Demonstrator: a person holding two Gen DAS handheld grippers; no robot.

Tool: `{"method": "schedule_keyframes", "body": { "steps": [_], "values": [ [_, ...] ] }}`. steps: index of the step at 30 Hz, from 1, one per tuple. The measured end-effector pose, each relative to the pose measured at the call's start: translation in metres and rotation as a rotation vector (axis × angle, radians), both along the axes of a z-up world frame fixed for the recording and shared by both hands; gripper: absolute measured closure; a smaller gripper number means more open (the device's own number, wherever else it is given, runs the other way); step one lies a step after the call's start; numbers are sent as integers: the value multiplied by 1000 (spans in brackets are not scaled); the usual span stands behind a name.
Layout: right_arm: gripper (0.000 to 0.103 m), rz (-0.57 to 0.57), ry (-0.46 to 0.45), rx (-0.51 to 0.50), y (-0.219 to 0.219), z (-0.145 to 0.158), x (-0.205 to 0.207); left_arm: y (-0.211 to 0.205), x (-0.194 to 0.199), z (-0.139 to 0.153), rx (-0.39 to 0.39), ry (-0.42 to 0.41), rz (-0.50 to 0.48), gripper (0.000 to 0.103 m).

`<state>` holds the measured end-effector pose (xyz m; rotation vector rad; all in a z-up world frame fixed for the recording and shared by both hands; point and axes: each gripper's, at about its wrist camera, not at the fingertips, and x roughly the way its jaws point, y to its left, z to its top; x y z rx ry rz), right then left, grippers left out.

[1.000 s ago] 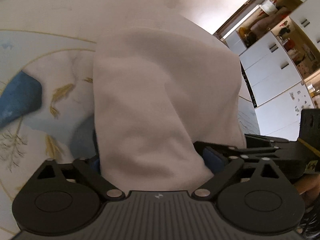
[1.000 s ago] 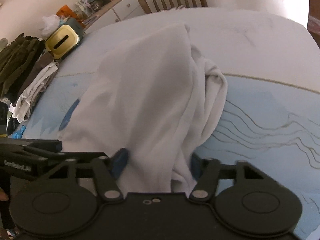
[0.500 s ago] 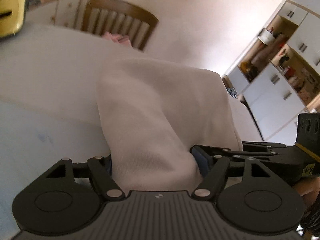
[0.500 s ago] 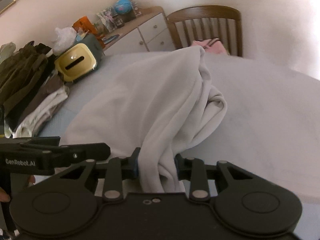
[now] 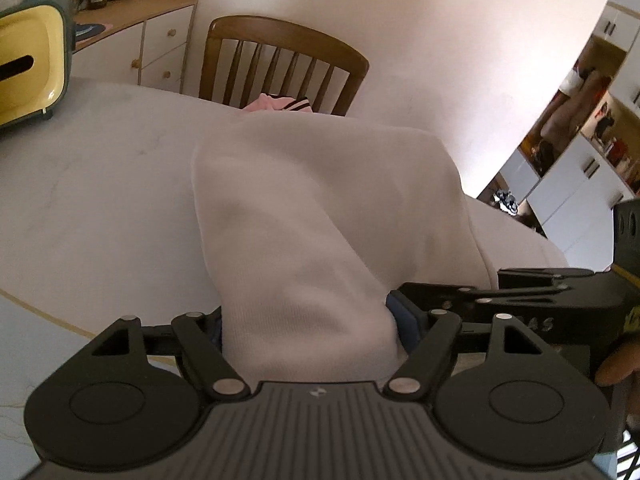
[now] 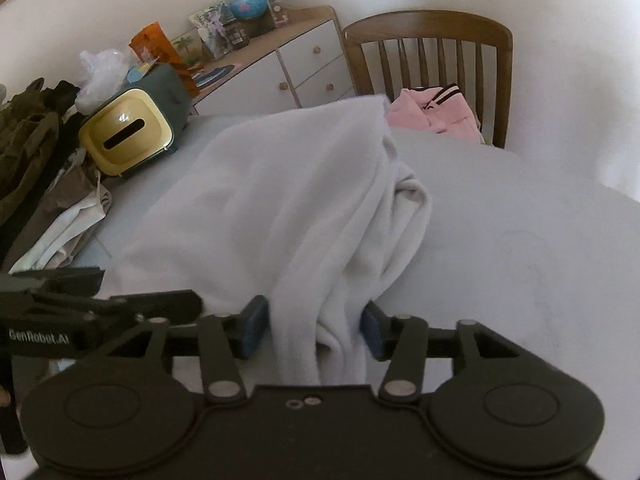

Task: Fold clothes

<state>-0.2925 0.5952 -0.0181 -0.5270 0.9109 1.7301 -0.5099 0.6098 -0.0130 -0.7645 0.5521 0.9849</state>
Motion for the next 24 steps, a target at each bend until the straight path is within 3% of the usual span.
{"method": "schedule_keyframes", "body": {
  "steps": [4,10,14,19,24],
  "values": [
    [0,-7,-30,64,-16,30,17,-14,-11,20,26,28,-32,26],
    [0,111,-116,180,-31,53,-11,-51,-3,55,204,104,-93,25],
    [0,246,-269,220,-42,42,-49,-63,15,38,184,171,-152,25],
    [0,252,-429,152,-35,5,-55,-69,19,17,160,169,-141,24],
    [0,172,-325,76,-30,0,-34,-65,23,11,129,183,-142,21]
  ]
}}
